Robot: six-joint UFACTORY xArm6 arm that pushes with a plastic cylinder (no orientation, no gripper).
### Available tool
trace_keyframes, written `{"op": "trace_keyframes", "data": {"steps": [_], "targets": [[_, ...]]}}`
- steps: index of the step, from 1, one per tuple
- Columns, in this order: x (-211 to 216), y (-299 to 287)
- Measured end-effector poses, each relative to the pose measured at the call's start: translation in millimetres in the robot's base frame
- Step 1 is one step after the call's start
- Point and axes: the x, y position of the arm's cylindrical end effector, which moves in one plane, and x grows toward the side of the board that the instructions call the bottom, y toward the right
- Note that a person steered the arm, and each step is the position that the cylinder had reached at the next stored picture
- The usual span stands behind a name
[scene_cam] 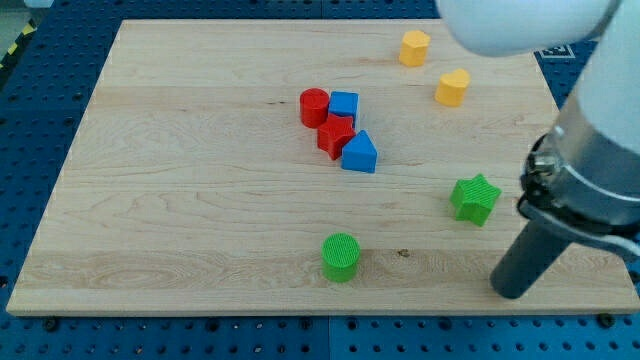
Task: Slide the green star closer to the green circle
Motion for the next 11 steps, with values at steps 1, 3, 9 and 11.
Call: {"op": "trace_keyframes", "data": {"steps": [1,3,9,11], "targets": [[-36.4,15.2],[-83.8,17.1],[-118.2,-67.3],[-70.8,-112.6]]}}
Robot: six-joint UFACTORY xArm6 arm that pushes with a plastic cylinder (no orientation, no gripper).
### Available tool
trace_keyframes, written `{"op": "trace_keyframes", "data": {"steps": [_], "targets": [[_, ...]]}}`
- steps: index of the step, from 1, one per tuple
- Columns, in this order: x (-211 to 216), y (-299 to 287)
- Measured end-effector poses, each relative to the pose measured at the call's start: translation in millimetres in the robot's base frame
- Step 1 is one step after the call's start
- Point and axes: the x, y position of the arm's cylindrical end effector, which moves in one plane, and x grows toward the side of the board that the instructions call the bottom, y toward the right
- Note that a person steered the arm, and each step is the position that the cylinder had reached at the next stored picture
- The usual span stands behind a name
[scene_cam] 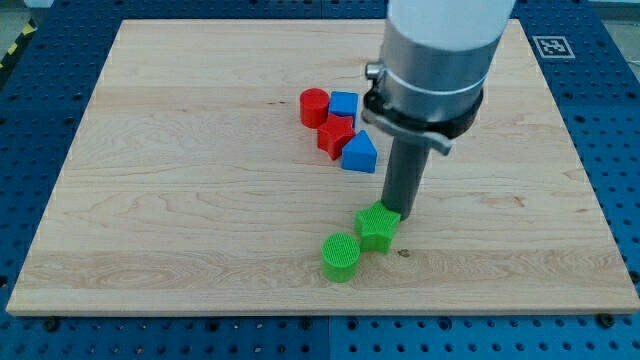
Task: Slide the green star closer to the green circle
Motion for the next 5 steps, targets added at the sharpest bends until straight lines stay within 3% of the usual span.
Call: {"op": "trace_keyframes", "data": {"steps": [2,3,4,5], "targets": [[23.3,-11.2],[-8.6,29.2],[-91.0,72.0],[-171.1,72.8]]}}
